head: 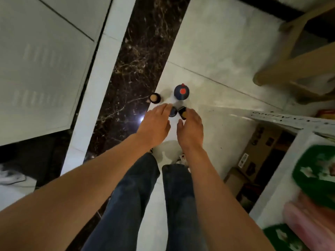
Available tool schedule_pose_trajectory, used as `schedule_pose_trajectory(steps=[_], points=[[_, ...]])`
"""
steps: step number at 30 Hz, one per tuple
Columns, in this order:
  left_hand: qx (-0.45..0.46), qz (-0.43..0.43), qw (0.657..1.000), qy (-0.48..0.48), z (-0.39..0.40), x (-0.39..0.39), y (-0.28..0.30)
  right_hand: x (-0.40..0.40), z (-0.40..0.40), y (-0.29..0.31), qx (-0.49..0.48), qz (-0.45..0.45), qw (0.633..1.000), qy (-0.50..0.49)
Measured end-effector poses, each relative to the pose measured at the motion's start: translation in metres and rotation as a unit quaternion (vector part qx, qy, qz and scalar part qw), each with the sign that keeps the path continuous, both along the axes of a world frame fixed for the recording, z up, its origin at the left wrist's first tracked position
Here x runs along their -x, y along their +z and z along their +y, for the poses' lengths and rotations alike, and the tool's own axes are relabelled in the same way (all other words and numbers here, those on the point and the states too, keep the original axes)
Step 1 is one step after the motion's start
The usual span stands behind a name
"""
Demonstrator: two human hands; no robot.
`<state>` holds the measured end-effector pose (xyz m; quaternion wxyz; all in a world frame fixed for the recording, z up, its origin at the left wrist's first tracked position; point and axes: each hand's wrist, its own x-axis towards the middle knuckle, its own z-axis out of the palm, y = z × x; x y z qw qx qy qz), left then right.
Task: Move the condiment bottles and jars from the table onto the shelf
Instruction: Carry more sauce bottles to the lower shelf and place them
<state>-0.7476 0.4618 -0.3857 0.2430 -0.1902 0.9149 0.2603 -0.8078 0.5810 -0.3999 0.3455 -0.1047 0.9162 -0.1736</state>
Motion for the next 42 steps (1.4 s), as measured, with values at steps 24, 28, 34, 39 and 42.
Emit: schedule_pose_trajectory(steps=[24,28,34,39,42], points=[[0.075,-0.096,0.993,0.011,0.017,0.035,-0.269,0.006,0.016,-0.264,-0.029,0.010,0.999,-0.026],[0.032,-0.089,0.995,-0.015,0.018,0.039,-0.261,0.016,0.019,-0.254,0.034,0.006,0.999,-0.039],[0.018,-0.093,0.995,-0.036,0.016,0.013,-0.199,0.025,0.038,-0.210,0.036,-0.024,0.998,-0.052],[0.009,-0.112,0.990,-0.081,0.007,0.008,-0.093,0.020,0.054,-0.115,0.009,-0.051,0.994,-0.094],[0.006,-0.096,0.993,-0.072,-0.002,0.009,-0.013,0.017,0.062,-0.041,0.035,-0.056,0.988,-0.141]])
